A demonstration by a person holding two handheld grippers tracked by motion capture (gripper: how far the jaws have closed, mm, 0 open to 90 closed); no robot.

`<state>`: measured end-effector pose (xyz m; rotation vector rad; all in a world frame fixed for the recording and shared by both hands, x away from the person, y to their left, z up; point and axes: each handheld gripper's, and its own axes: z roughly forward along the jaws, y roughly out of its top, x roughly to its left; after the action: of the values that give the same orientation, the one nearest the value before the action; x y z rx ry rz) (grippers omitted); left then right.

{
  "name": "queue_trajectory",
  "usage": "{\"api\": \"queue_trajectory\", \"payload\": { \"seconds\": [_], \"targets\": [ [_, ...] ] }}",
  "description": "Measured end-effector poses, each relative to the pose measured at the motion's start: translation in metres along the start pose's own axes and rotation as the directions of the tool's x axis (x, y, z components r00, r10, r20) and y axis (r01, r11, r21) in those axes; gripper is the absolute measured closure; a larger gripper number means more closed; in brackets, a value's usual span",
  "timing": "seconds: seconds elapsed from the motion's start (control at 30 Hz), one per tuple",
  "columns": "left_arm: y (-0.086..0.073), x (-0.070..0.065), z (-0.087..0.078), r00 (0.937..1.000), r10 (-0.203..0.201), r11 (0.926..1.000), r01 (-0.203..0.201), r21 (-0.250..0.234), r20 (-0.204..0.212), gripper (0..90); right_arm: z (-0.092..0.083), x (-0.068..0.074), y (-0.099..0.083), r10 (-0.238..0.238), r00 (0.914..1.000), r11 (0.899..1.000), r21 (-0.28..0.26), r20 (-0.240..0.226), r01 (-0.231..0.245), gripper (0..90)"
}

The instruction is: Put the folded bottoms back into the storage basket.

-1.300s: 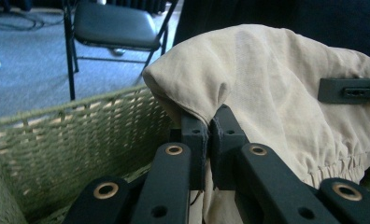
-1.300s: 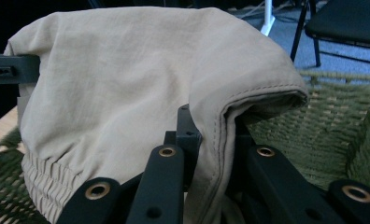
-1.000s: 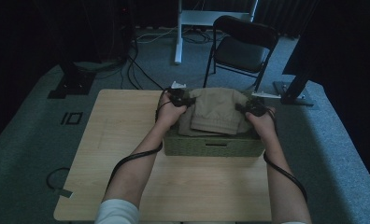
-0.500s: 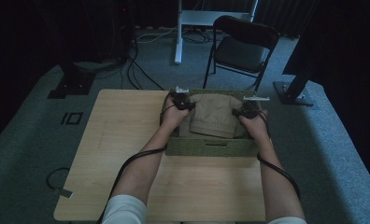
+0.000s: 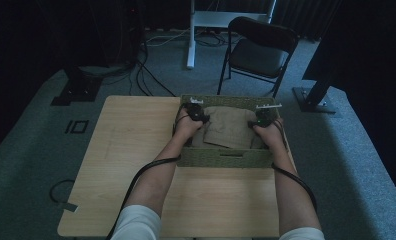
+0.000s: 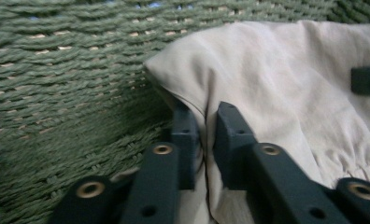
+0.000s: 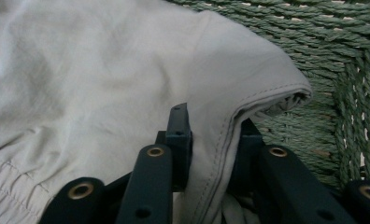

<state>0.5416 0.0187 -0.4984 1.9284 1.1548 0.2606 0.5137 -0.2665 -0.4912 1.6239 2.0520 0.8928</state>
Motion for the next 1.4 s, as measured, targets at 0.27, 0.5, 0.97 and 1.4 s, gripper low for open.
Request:
{"api": "queue_trajectory", "payload": {
  "seconds": [0.27,0.5,0.97,1.4],
  "targets": [
    [-0.003,-0.003,0.011,0.9975,0.043,0.9979,-0.040,0.051,-0.056,36.7,0.008,-0.001,0.000,0.005,0.9999,1.000,0.022,0.013,-0.006,45.2],
    [0.006,-0.009,0.005,0.9935,0.092,0.9953,-0.090,0.034,-0.066,18.3,0.004,-0.003,0.006,0.016,0.9995,0.999,-0.036,-0.029,-0.017,24.0],
    [0.026,-0.029,-0.033,0.9916,0.127,0.9919,-0.127,0.002,-0.027,19.0,-0.043,0.008,0.026,-0.037,0.9971,0.988,-0.155,-0.067,0.026,14.4],
    [0.031,-0.028,-0.073,0.9951,0.099,0.9945,-0.099,-0.034,-0.005,18.8,-0.072,0.017,0.025,-0.057,0.9926,0.981,-0.190,-0.107,0.036,13.8]
  ]
}}
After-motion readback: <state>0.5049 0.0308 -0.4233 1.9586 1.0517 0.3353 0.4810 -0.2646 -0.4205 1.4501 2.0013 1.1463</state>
